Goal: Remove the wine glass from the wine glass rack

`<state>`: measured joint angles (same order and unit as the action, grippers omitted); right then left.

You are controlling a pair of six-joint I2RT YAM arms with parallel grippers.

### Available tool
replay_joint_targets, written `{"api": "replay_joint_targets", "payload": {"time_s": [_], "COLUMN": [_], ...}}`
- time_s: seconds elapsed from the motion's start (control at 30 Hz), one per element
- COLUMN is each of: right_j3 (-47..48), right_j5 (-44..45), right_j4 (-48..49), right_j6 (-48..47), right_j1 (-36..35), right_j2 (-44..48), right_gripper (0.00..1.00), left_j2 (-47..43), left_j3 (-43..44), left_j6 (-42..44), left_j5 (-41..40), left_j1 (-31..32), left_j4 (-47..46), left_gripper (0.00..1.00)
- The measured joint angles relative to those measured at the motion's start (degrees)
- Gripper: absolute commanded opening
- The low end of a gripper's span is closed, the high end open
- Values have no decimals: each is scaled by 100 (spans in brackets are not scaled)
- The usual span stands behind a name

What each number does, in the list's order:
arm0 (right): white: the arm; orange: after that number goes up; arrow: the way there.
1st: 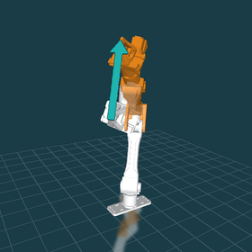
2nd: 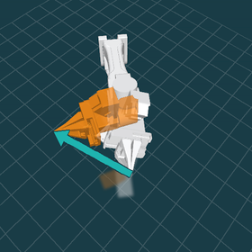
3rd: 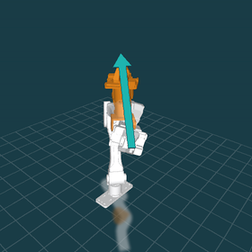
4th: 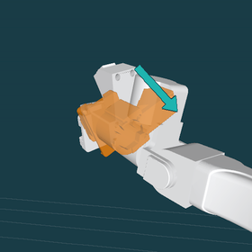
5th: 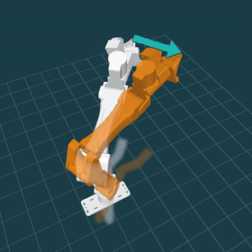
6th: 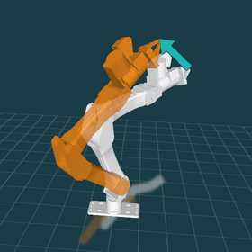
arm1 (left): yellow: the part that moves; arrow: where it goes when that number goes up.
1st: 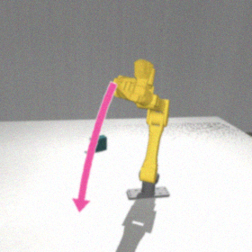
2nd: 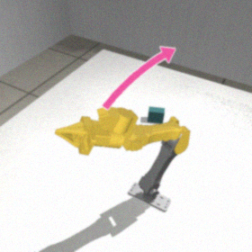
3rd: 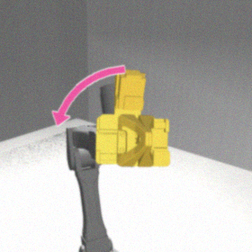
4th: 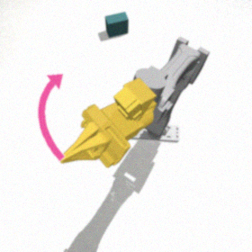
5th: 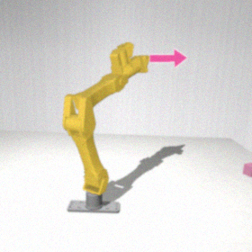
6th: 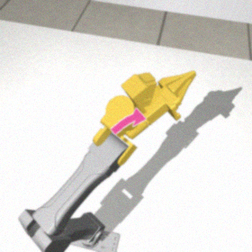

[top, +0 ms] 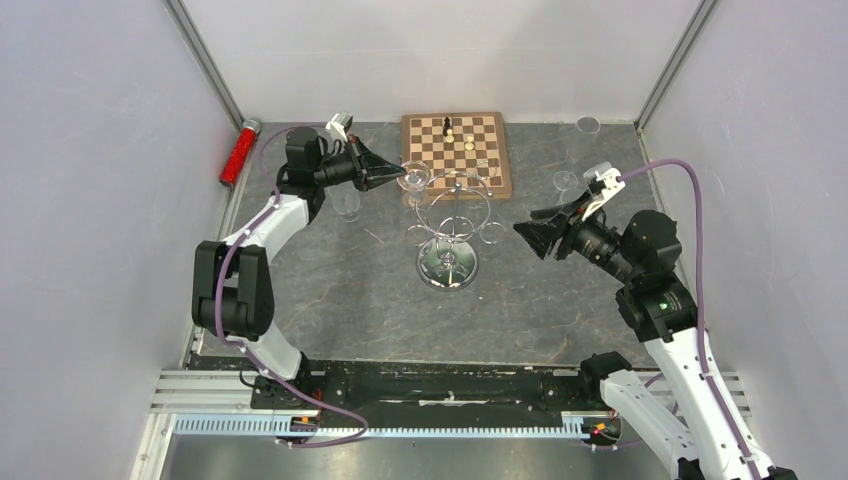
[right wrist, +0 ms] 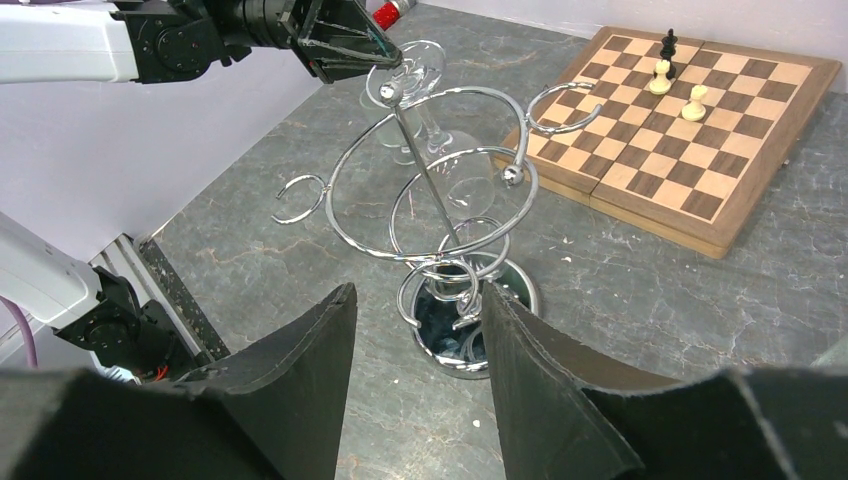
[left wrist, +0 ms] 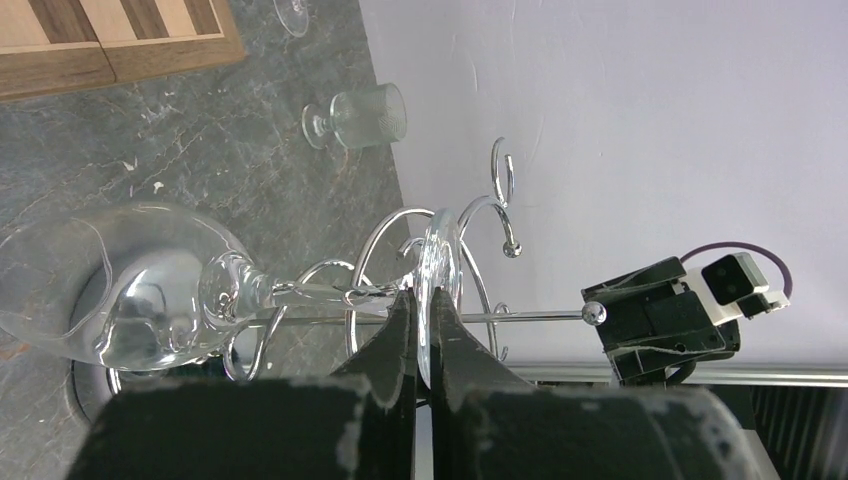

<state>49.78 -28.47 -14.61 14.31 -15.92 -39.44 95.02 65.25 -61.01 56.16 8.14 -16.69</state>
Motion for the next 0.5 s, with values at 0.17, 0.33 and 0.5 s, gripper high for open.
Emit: {"api": "replay_joint_targets", "payload": {"time_s": [0.17,0.33,0.5], "right_j3": [0,0,0], "right_j5": [2,2,2], "right_j4": [0,0,0], "right_j6": [-7,-35,-37], "right_j1": [0,-9,-11], "right_j2": [0,-2,-4], "right_gripper": [51,51,51], "left_j2": [0,0,0], "left_j3": [0,0,-4], "left_j6": [-46,-68,-201], "left_j5": [39,72,90], "left_j1": [0,-2,0], "left_j4": [-20,-39,-179], "left_gripper": [2,2,2]}}
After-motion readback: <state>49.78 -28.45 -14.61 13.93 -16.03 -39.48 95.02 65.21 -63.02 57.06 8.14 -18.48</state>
